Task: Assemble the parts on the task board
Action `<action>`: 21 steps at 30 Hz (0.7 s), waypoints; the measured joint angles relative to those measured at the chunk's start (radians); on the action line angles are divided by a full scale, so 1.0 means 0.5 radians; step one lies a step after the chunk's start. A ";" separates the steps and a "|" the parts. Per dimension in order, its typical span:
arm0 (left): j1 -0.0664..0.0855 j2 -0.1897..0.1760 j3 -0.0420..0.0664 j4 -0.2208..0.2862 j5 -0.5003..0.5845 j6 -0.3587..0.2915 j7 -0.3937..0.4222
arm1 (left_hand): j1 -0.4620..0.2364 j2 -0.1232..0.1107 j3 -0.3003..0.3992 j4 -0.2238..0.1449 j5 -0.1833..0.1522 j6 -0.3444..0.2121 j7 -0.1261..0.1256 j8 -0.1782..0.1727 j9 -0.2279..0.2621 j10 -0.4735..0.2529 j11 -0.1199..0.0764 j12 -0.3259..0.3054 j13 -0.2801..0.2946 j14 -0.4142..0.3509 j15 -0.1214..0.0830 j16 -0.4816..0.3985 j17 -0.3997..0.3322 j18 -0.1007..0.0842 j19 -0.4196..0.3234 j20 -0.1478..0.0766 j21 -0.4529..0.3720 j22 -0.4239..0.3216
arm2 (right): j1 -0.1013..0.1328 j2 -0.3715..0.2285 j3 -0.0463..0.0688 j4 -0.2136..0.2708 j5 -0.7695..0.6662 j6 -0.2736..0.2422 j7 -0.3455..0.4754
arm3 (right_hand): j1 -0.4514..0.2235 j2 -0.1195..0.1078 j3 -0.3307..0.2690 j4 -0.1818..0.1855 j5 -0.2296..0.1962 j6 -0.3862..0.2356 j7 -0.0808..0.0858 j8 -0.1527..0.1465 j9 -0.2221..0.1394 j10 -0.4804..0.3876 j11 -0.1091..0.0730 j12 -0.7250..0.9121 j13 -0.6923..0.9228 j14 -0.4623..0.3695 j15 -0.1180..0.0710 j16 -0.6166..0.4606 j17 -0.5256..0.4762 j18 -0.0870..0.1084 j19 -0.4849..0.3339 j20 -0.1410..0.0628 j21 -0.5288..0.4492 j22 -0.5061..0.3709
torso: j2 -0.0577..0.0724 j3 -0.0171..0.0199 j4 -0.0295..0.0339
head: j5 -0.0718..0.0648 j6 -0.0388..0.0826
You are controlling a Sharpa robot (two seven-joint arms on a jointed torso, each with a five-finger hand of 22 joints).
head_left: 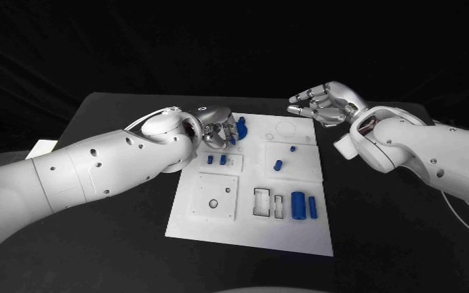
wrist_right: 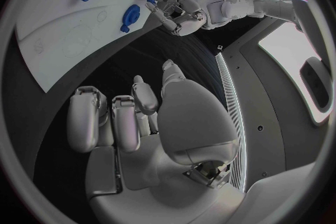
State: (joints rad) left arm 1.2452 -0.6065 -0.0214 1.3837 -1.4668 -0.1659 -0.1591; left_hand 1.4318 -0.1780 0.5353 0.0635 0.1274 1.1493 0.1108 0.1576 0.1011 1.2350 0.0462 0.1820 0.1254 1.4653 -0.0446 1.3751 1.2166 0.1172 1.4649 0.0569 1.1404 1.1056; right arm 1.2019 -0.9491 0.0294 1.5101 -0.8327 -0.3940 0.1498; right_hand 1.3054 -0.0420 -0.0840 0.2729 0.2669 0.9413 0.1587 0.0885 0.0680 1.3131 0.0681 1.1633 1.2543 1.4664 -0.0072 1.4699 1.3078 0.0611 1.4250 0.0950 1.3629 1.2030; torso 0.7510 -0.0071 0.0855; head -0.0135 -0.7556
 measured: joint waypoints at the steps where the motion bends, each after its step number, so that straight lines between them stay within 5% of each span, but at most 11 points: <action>1: 0.000 -0.015 0.004 0.011 0.007 -0.003 -0.002 | -0.007 -0.003 0.000 0.000 0.000 0.000 0.000 0.000 0.000 0.000 0.000 0.000 0.000 0.000 0.000 0.000 0.000 0.000 0.000 0.000 0.000 0.001 | 0.000 0.000 0.000 0.000 0.000 0.000 0.000 | 0.000 0.000 0.000 0.000 0.000 0.000 0.000 0.000 0.000 0.000 0.000 0.000 0.000 0.000 0.000 0.000 0.000 0.000 0.000 0.000 0.000 0.000 | 0.000 0.0000 0.001 | 0.001 0.001; 10: 0.002 -0.149 0.020 0.082 0.078 -0.010 -0.030 | -0.018 -0.013 0.000 0.000 -0.001 0.000 0.000 0.000 -0.004 0.007 -0.007 -0.009 -0.001 0.000 0.000 0.000 -0.002 0.000 0.000 0.000 0.000 0.003 | -0.001 -0.004 0.000 -0.004 0.002 0.001 0.000 | 0.000 0.000 0.000 0.000 0.000 0.000 0.000 0.000 0.000 0.000 0.000 0.000 0.000 0.000 0.000 0.000 0.000 0.000 0.000 0.000 0.000 0.000 | 0.000 -0.0012 0.002 | 0.009 0.007; 21: 0.002 -0.167 0.021 0.063 0.126 0.000 -0.055 | -0.017 -0.013 0.005 -0.006 -0.001 0.000 0.000 -0.010 -0.003 0.007 -0.007 -0.019 -0.002 0.000 0.000 0.000 -0.006 0.000 0.000 0.000 0.000 0.005 | -0.002 -0.001 0.000 -0.006 0.003 0.001 0.001 | 0.000 0.000 0.000 0.000 0.000 0.000 0.000 0.000 0.000 0.000 0.000 0.000 0.000 0.000 0.000 0.000 0.000 0.000 0.000 0.000 0.000 0.000 | 0.003 -0.0013 -0.001 | 0.020 0.003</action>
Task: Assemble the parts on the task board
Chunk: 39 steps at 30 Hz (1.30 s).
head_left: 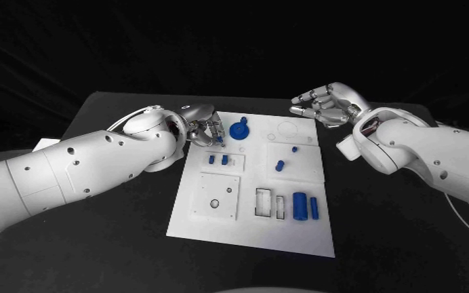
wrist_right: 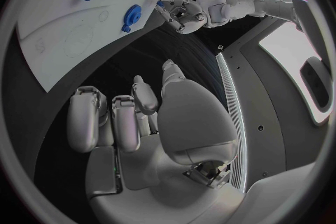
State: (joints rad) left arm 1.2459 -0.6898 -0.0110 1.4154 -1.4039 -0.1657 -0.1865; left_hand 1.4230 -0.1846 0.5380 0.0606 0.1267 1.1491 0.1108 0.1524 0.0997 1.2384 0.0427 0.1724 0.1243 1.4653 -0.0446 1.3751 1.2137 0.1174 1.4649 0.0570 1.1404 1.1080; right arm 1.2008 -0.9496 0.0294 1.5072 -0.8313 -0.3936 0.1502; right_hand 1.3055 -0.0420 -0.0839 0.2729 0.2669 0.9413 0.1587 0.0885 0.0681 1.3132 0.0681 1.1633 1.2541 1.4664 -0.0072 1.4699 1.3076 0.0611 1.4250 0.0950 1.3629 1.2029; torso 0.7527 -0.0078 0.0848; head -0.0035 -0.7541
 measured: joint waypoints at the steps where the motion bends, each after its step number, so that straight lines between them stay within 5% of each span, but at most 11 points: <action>1: 0.000 0.002 0.000 -0.004 0.002 0.001 -0.001 | 0.000 0.000 0.000 0.000 0.000 0.000 0.000 0.000 0.000 0.000 0.000 0.000 0.000 0.000 0.000 0.000 0.000 0.000 0.000 0.000 0.000 0.000 | 0.000 0.001 0.000 0.000 0.000 0.000 0.000 | 0.000 0.000 0.000 0.000 0.000 0.000 0.000 0.000 0.000 0.000 0.000 0.000 0.000 0.000 0.000 0.000 0.000 0.000 0.000 0.000 0.000 0.000 | 0.000 0.0000 -0.001 | 0.001 -0.001; 39: -0.023 0.076 -0.010 -0.082 0.024 0.088 -0.011 | -0.016 0.000 0.000 0.000 0.000 -0.002 -0.001 -0.013 -0.001 0.008 0.007 0.000 0.000 0.000 0.000 0.000 -0.005 0.000 0.000 0.000 0.000 -0.004 | -0.002 0.012 0.000 -0.001 0.002 0.003 0.004 | 0.000 0.000 -0.006 0.006 0.000 0.006 -0.006 0.000 0.000 0.000 0.000 0.000 0.001 0.000 0.000 0.000 -0.001 0.000 0.000 0.000 0.000 0.002 | -0.001 0.0027 -0.001 | -0.002 -0.016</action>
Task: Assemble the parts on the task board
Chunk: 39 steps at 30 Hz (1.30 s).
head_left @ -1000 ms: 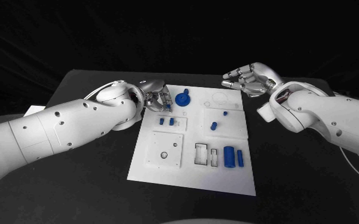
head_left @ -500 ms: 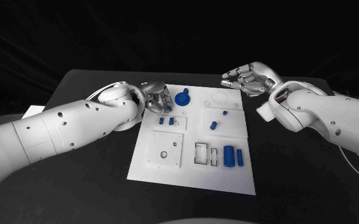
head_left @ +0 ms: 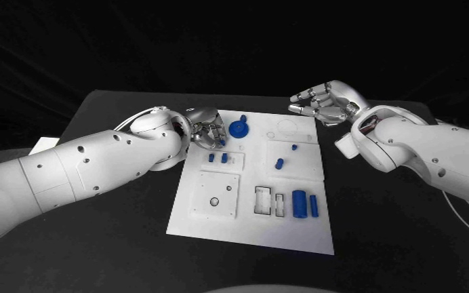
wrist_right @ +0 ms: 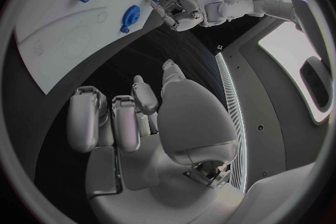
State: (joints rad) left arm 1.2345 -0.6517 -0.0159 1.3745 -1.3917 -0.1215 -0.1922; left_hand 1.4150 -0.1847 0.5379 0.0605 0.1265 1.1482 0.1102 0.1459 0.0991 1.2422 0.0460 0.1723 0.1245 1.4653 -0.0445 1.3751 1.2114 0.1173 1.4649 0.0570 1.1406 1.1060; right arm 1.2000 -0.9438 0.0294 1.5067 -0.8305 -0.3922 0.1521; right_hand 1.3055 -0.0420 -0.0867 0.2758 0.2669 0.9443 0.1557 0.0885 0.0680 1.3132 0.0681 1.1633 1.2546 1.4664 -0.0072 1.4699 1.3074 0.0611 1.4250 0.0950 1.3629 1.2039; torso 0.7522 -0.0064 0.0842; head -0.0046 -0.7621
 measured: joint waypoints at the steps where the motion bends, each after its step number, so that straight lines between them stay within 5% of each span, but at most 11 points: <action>1: 0.000 0.000 0.000 0.000 0.000 0.001 0.000 | 0.000 0.000 0.000 0.000 0.000 0.000 0.000 0.000 0.000 0.006 -0.006 -0.004 0.000 0.000 0.000 0.000 0.000 0.000 0.000 0.000 0.000 0.000 | 0.000 0.000 0.000 0.000 0.000 0.000 0.000 | 0.000 0.000 0.000 0.000 0.000 0.000 0.000 0.000 0.000 0.000 0.000 0.000 0.000 0.000 0.000 0.000 0.000 0.000 0.000 0.000 0.000 0.000 | 0.000 -0.0002 0.000 | 0.000 0.000; 9: 0.001 0.010 -0.002 -0.010 0.000 0.010 -0.003 | -0.017 -0.018 0.008 -0.008 0.000 -0.005 0.005 -0.012 -0.001 0.002 -0.002 -0.036 -0.004 0.001 0.001 0.000 -0.004 0.000 0.000 0.000 -0.009 0.000 | 0.000 0.003 0.000 -0.001 0.000 0.001 0.001 | 0.000 0.000 0.000 0.000 0.000 0.000 0.000 0.000 0.000 0.000 0.000 0.000 0.000 0.000 0.000 0.000 0.000 0.000 0.000 0.000 0.000 0.000 | 0.001 0.0000 0.000 | -0.002 -0.002; 18: -0.002 0.012 -0.007 -0.016 0.002 0.039 -0.030 | -0.091 -0.075 0.016 -0.015 0.023 -0.201 0.058 -0.157 -0.066 -0.112 0.054 -0.137 -0.034 0.002 0.044 0.000 -0.055 0.000 -0.001 0.022 -0.051 -0.029 | -0.001 0.003 0.000 -0.001 0.001 0.001 0.002 | 0.000 0.000 -0.006 -0.006 0.000 0.000 0.000 0.000 0.000 0.000 0.000 0.000 0.000 0.000 0.000 0.000 0.000 0.000 0.000 0.000 0.000 0.000 | 0.001 -0.0010 -0.001 | -0.003 -0.006; 35: -0.002 -0.001 -0.007 -0.016 0.007 0.051 -0.053 | -0.124 -0.109 0.021 -0.010 0.023 -0.280 0.071 -0.162 -0.070 -0.157 0.063 -0.161 -0.046 0.005 0.048 -0.010 -0.094 0.000 -0.007 0.036 -0.062 -0.038 | -0.002 0.003 0.000 -0.006 0.002 0.001 0.003 | 0.000 0.000 -0.007 -0.007 0.000 0.000 0.000 0.000 0.000 -0.001 0.000 -0.010 -0.015 0.000 0.000 0.000 0.001 0.000 -0.007 -0.007 0.000 -0.005 | -0.001 -0.0008 0.000 | -0.008 -0.009; 39: -0.002 -0.026 -0.005 -0.009 0.017 0.041 -0.048 | -0.139 -0.124 0.011 -0.014 0.023 -0.365 0.065 -0.162 -0.071 -0.244 0.078 -0.201 -0.067 0.004 0.061 -0.033 -0.136 0.000 -0.011 0.046 -0.094 -0.058 | -0.002 0.001 0.000 -0.020 -0.005 0.009 -0.008 | 0.048 0.048 -0.031 -0.031 -0.036 -0.015 -0.008 0.007 0.000 -0.322 0.015 -0.573 -0.455 0.000 0.000 -0.059 0.001 0.032 -0.058 -0.014 -0.080 -0.115 | -0.001 -0.0012 0.000 | -0.010 -0.008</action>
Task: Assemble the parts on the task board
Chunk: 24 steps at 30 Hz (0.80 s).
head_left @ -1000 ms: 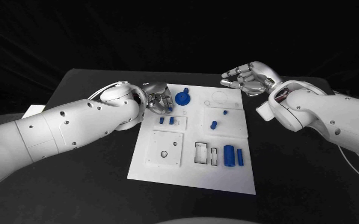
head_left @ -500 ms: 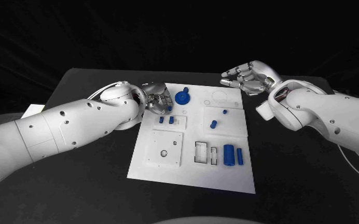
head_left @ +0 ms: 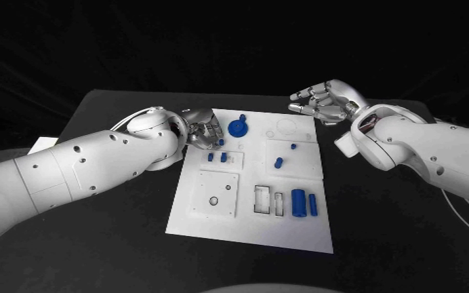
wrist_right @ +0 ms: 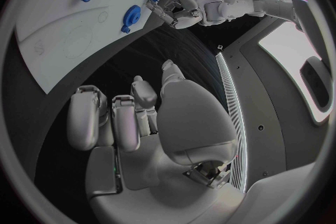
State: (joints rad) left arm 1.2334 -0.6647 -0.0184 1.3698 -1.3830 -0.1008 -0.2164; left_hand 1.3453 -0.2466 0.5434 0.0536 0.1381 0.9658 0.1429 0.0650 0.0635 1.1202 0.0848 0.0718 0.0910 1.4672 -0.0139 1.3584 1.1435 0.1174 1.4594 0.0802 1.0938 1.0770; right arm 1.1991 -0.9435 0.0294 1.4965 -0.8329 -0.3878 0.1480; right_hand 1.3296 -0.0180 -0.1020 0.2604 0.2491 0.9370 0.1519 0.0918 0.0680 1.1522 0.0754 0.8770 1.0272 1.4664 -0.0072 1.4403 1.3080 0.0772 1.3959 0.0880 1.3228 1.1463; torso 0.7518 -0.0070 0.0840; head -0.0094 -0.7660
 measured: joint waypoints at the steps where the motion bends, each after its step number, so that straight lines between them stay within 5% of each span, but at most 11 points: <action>1: 0.000 -0.009 0.000 0.001 0.005 -0.005 0.002 | -0.004 -0.004 -0.018 -0.002 0.000 -0.018 -0.004 0.000 0.000 -0.020 0.004 0.000 -0.005 -0.001 0.008 0.000 -0.008 0.000 -0.003 0.003 -0.007 -0.005 | 0.000 -0.001 0.000 -0.004 -0.004 0.003 -0.004 | 0.012 0.012 -0.001 -0.004 -0.010 0.004 -0.004 0.008 0.001 -0.096 0.001 -0.163 -0.124 0.000 0.000 -0.018 0.000 0.000 -0.003 0.003 -0.014 -0.019 | 0.000 -0.0002 0.000 | -0.002 0.000; 6: 0.000 -0.079 0.007 0.002 0.076 -0.047 0.033 | -0.004 -0.004 -0.134 -0.004 0.008 -0.056 -0.022 0.000 0.002 -0.121 0.022 0.000 -0.028 0.002 0.016 -0.008 -0.033 0.000 -0.014 0.014 -0.053 -0.044 | -0.001 -0.008 0.000 -0.023 -0.084 0.041 -0.044 | 0.190 0.033 0.054 -0.086 -0.072 0.078 -0.018 0.032 0.008 -0.289 -0.004 -0.773 -0.634 0.000 0.000 -0.069 0.000 0.000 -0.003 0.003 -0.020 -0.023 | -0.002 -0.0010 0.000 | -0.009 0.002; 13: 0.005 -0.202 0.014 0.005 0.437 -0.189 0.240 | 0.044 0.059 -0.152 -0.011 0.024 0.080 0.047 0.055 0.022 -0.079 0.034 0.071 -0.023 -0.008 0.029 -0.076 -0.151 0.000 -0.062 0.040 -0.231 -0.207 | -0.001 -0.015 0.000 -0.040 -0.368 0.124 -0.132 | 0.417 -0.007 0.207 -0.210 -0.100 0.222 -0.005 0.032 0.008 -0.137 -0.005 -1.243 -1.146 0.000 0.000 -0.080 0.000 0.000 0.020 -0.004 -0.011 -0.001 | -0.002 -0.0004 0.001 | -0.016 0.012; 17: 0.006 -0.284 0.015 0.048 0.864 -0.297 0.519 | 0.039 0.111 -0.134 0.002 0.016 0.124 0.043 0.066 0.017 -0.058 0.032 0.136 -0.018 -0.174 0.049 -0.306 -0.520 0.089 -0.259 0.052 -0.633 -0.558 | -0.011 -0.024 0.001 -0.009 -0.638 0.151 -0.191 | 0.476 -0.030 0.314 -0.245 -0.100 0.270 -0.025 0.028 0.008 -0.030 -0.019 -1.342 -1.292 0.000 -0.015 -0.080 0.000 0.000 0.034 -0.019 0.002 0.017 | -0.001 -0.0004 0.001 | -0.025 0.025; 24: 0.001 -0.407 0.001 0.188 1.891 -0.378 0.951 | -0.007 0.172 -0.161 0.049 0.016 0.159 0.014 0.082 0.014 0.087 -0.005 0.293 0.033 -0.295 0.034 -0.441 -0.746 0.114 -0.381 0.047 -0.877 -0.760 | -0.029 -0.031 0.001 0.088 -1.131 0.205 -0.318 | 0.432 -0.090 0.391 -0.234 -0.144 0.295 -0.021 0.001 0.008 -0.003 -0.019 -1.458 -1.429 0.000 -0.015 -0.080 -0.001 0.000 0.035 -0.018 0.003 0.015 | 0.001 -0.0002 0.000 | -0.074 0.041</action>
State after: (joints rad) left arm 1.2340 -0.8680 -0.0180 1.4638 -0.4373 -0.2897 0.2593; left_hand 1.3418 -0.1604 0.4630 0.0779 0.1460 1.0453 0.1501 0.1059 0.0704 1.1638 0.0825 0.2181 0.1076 1.3199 0.0029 1.1377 0.7703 0.1745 1.2687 0.1038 0.6554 0.6968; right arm 1.1847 -0.9589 0.0296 1.5406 -1.3984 -0.2854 -0.0111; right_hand 1.5458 -0.0628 0.0935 0.1432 0.1771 1.0844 0.1413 0.0922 0.0719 1.1509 0.0661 0.1479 0.3129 1.4664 -0.0148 1.4002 1.3077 0.0772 1.4133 0.0792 1.3245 1.1536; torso 0.7525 -0.0071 0.0838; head -0.0466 -0.7456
